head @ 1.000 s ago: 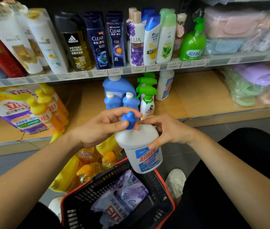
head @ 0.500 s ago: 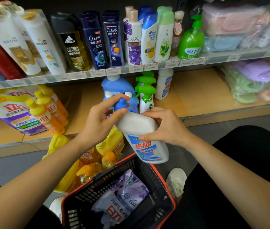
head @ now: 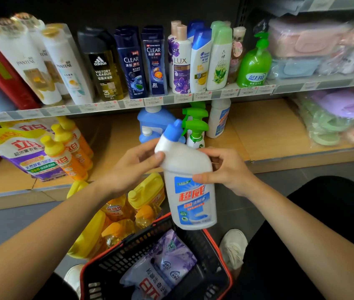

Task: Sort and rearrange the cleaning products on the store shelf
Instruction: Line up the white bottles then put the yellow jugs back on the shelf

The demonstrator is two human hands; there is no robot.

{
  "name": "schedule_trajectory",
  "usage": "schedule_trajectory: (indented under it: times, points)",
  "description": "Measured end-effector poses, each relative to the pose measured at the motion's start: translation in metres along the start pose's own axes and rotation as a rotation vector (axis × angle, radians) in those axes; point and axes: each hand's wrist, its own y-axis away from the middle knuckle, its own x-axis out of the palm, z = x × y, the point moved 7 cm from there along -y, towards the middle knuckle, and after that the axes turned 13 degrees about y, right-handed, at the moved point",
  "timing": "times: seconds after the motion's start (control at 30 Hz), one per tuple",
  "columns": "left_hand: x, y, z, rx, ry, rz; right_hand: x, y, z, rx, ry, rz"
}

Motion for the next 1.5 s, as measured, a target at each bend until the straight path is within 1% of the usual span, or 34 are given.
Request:
schedule_trajectory:
  times: [0.1,0.17,0.23,0.3,0.37,0.47,0.63,0.7,0.8,0.9,1.03,1.1,1.27,1.43,1.5]
  points:
    - [-0.004,0.007,0.028,-0.151,-0.095,0.07,-0.015,-0.001,0.003,0.01,-0.108,-0.143]
    - [0.001,0.011,0.046,-0.201,-0.163,0.131,-0.023,-0.002,0.005,0.017,-0.181,-0.223]
    - [0.009,0.011,0.058,-0.195,-0.17,0.109,-0.028,-0.001,0.007,0.047,-0.222,-0.306]
    - [0.015,0.006,0.056,-0.141,-0.105,0.023,-0.029,-0.002,0.007,0.073,-0.246,-0.35]
    - [0.018,0.0,0.049,-0.098,-0.054,-0.059,-0.025,-0.001,0.009,0.077,-0.261,-0.347]
    - [0.018,-0.001,0.048,-0.103,0.013,-0.118,-0.021,-0.002,0.014,0.069,-0.242,-0.353]
    - [0.009,0.008,0.052,-0.101,0.238,-0.216,-0.019,-0.01,0.021,0.054,-0.23,-0.342]
    - [0.001,0.011,0.049,-0.093,0.294,-0.29,-0.015,-0.01,0.023,0.012,-0.128,-0.315]
    - [-0.014,0.017,0.045,-0.108,0.407,-0.439,0.003,-0.007,0.021,-0.041,-0.009,-0.219]
    - [-0.028,0.025,0.038,-0.119,0.544,-0.534,0.021,-0.007,0.016,-0.066,0.094,-0.161]
    - [-0.035,0.036,0.032,-0.136,0.772,-0.591,0.039,-0.011,0.013,-0.031,0.018,-0.079]
    - [-0.033,0.039,0.033,-0.159,0.831,-0.612,0.052,-0.014,0.018,-0.051,0.038,-0.082]
    - [-0.028,0.048,0.042,-0.25,0.86,-0.563,0.072,-0.017,0.033,-0.141,0.121,-0.216]
    - [-0.034,0.057,0.046,-0.284,0.897,-0.581,0.064,-0.024,0.039,-0.121,0.05,-0.223]
    - [-0.036,0.059,0.046,-0.291,0.904,-0.574,0.06,-0.026,0.042,-0.127,0.059,-0.232]
